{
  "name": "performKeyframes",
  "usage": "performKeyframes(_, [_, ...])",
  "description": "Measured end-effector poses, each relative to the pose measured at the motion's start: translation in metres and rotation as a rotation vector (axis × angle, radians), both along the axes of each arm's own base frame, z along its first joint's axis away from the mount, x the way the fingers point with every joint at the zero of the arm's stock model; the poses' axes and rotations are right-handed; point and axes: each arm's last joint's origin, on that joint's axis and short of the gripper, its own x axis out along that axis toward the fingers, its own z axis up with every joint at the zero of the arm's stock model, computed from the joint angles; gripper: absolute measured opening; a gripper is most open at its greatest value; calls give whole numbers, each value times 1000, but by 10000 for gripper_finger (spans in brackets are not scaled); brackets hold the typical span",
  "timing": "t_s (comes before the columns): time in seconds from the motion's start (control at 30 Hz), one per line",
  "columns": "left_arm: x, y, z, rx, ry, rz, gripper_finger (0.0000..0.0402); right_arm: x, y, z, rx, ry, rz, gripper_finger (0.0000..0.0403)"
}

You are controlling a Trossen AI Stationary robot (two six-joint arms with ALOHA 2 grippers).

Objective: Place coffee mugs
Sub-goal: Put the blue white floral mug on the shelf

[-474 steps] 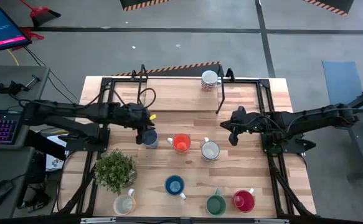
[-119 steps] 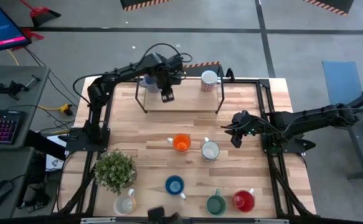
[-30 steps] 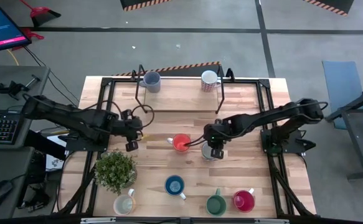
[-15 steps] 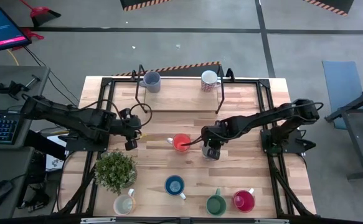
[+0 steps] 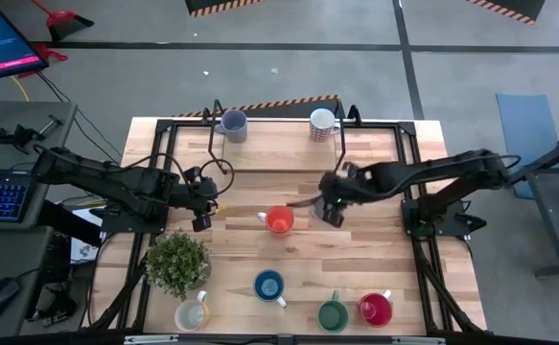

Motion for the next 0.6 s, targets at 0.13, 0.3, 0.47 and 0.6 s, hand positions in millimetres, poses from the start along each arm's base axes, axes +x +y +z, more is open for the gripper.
performKeyframes(0.13, [0,0,0,0,0,0,99,2,-15,44,-121,-132,-13,2])
performKeyframes(0.3, [0,0,0,0,-1,0,99,20,-53,76,-181,-184,-11,1])
performKeyframes(0.47, [0,0,0,0,-2,-1,99,45,-101,82,-183,-163,-7,1])
performKeyframes(0.6, [0,0,0,0,-3,-1,99,69,-141,76,-165,-137,10,1])
